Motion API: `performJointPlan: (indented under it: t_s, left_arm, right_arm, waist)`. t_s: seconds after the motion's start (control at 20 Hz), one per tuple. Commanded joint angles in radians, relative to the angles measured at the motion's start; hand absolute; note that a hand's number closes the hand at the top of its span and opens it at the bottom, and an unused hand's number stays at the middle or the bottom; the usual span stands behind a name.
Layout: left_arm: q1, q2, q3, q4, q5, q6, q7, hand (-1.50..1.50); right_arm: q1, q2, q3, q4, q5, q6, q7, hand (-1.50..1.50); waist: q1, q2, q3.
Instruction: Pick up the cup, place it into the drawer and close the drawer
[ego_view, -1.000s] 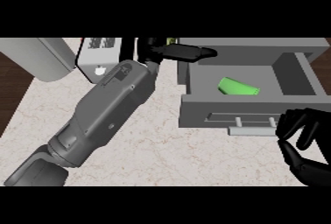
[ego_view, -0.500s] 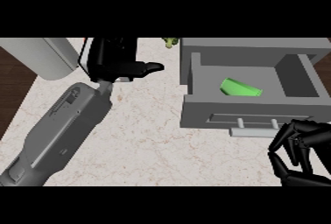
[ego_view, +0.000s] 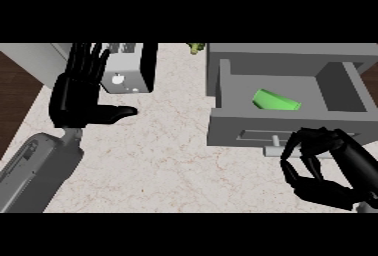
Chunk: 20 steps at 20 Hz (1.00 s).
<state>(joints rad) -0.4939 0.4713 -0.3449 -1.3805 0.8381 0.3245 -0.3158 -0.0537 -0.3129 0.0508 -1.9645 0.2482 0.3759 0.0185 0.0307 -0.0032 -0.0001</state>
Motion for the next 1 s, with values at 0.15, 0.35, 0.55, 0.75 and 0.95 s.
performJointPlan:
  t_s: [0.15, 0.35, 0.55, 0.75, 0.95]
  left_arm:
    - [0.189, 0.033, 0.034, -0.049, -0.007, -0.107, -0.078, -1.50]
    - [0.233, 0.092, 0.102, -0.132, 0.013, -0.123, -0.015, -1.50]
    - [0.300, 0.103, 0.187, -0.083, 0.021, -0.236, -0.043, -1.50]
    - [0.416, 0.110, 0.213, -0.120, 0.011, -0.308, -0.087, -1.50]
    - [0.338, 0.064, 0.252, -0.069, -0.012, -0.324, -0.039, -1.50]
  right_arm:
    - [-0.024, -0.052, 0.138, 0.173, 0.334, -0.087, -0.163, 1.50]
    - [-0.106, 0.064, 0.232, 0.368, 0.476, -0.221, -0.162, 1.50]
    - [-0.151, 0.056, 0.196, 0.487, 0.494, -0.213, -0.186, -1.50]
    - [-0.261, 0.054, 0.164, 0.674, 0.547, -0.258, -0.238, -1.50]
    - [-0.343, 0.102, 0.144, 0.882, 0.571, -0.295, -0.312, -1.50]
  waist:
    - [-0.010, 0.005, 0.000]
    - [-0.009, 0.004, 0.001]
    - [-0.021, 0.004, 0.000]
    - [-0.012, 0.004, 0.000]
    - [-0.023, 0.005, 0.000]
